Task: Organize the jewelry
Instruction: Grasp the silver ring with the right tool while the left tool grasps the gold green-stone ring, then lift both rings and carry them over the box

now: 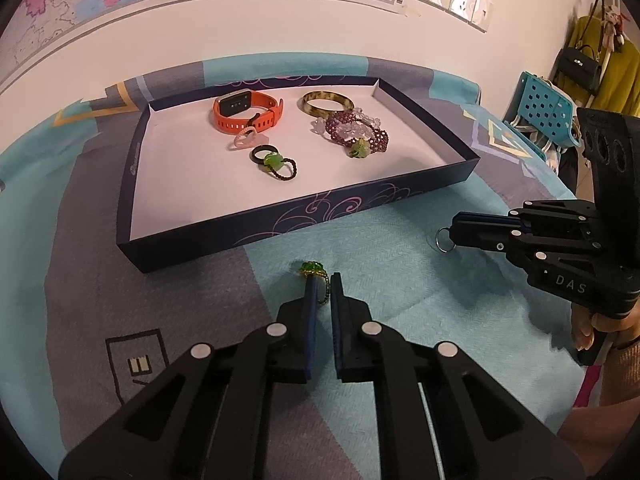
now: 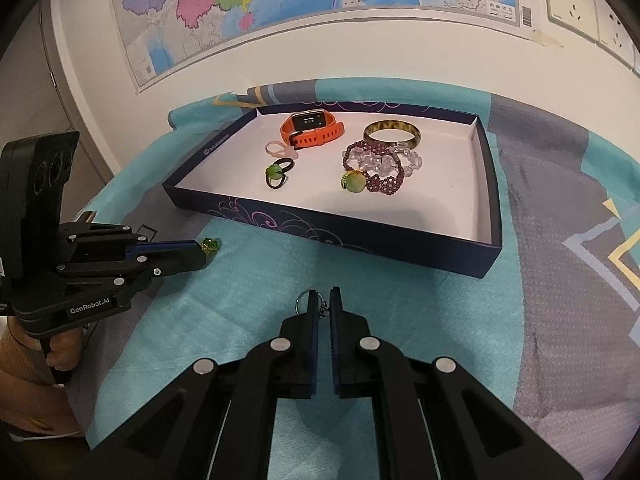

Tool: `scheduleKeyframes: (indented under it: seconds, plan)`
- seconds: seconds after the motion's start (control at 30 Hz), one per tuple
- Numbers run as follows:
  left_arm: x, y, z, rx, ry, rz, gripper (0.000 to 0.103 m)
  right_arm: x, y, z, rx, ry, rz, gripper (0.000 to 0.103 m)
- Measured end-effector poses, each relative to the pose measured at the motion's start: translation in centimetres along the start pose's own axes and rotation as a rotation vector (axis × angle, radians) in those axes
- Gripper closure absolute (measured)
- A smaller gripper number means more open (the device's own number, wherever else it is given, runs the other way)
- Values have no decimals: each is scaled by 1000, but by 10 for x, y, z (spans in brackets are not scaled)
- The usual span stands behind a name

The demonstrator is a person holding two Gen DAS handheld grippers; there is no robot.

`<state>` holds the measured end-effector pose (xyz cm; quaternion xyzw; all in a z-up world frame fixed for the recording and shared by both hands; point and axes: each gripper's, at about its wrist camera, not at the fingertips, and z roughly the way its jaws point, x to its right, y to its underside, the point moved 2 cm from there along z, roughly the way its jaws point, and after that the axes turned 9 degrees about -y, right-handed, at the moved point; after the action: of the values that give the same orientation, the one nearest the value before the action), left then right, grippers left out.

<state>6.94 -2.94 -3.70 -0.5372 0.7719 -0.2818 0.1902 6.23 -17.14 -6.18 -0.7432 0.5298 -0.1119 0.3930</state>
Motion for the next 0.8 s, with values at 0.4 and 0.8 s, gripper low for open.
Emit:
scheduleKeyframes:
  seconds: [0.4,0.8]
  plan:
    - [-2,-1,4,-1,-23,11,76,5,2,4,-9,-15,26,99]
    - [6,-9,13,-1,-33,62,82,4,-1,7,-14,-18,23,99]
